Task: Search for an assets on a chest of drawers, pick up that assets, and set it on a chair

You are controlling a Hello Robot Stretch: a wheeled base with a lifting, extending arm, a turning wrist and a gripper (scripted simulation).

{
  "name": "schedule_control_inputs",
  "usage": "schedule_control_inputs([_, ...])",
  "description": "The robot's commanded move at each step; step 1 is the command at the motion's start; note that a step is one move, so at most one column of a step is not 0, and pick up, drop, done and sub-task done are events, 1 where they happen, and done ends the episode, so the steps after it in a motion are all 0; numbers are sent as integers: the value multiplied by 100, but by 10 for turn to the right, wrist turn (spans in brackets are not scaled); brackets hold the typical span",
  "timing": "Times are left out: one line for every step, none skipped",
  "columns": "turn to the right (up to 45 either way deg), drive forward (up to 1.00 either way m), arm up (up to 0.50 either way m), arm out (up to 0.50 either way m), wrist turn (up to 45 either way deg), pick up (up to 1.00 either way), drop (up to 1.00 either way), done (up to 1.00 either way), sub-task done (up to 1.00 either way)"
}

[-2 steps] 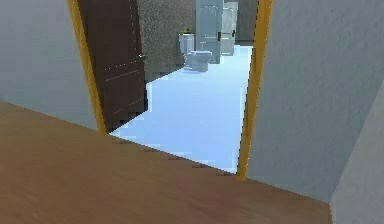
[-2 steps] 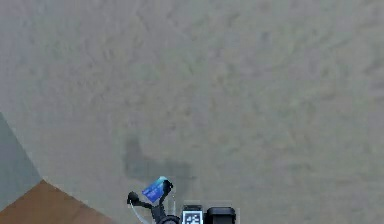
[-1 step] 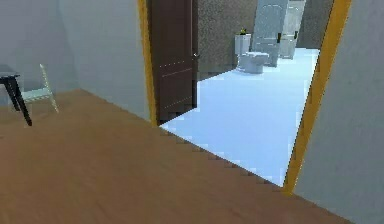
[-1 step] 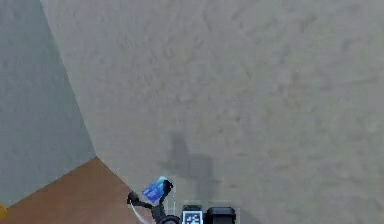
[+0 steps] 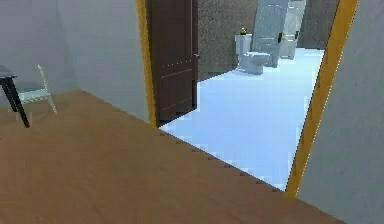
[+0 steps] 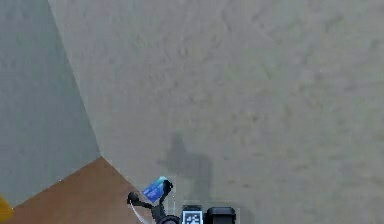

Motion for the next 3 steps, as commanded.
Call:
schedule_control_inputs([-450,0,0,0,0,0,0,0,0])
schedule_control_inputs([-270,0,0,0,0,0,0,0,0])
schedule_control_inputs([0,100,0,0,0,0,0,0,0])
